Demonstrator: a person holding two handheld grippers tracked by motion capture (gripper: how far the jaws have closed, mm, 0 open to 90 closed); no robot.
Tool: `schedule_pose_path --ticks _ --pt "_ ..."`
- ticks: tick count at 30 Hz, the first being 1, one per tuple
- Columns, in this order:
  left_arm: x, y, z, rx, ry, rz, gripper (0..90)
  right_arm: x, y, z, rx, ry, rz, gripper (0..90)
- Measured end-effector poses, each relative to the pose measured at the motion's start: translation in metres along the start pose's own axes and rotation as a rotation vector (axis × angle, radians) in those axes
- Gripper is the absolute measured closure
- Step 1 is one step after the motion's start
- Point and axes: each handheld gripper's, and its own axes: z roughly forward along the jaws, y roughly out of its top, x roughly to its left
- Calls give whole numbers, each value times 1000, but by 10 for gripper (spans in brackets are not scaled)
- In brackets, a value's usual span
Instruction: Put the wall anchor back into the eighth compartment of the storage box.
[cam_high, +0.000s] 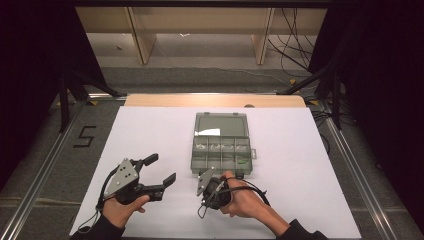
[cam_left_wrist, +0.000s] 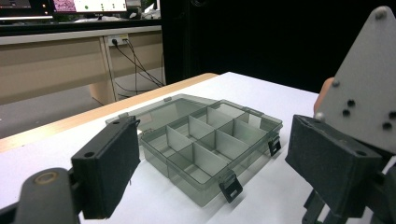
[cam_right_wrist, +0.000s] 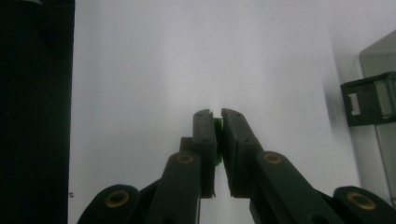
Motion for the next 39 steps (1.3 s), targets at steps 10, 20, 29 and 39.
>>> schedule_pose_path --ticks 10,20,29,39 --pt "0 0 1 -14 -8 -5 164 -7 -9 -14 -35 -25 31 846" --pt "0 0 0 -1 -2 0 164 -13 -16 -28 -73 -58 47 846" --pt "0 0 1 -13 -8 -6 164 -20 -23 -40 -94 -84 75 846" --pt "-1 0 1 -13 -8 -7 164 -25 -27 -54 -124 -124 96 846"
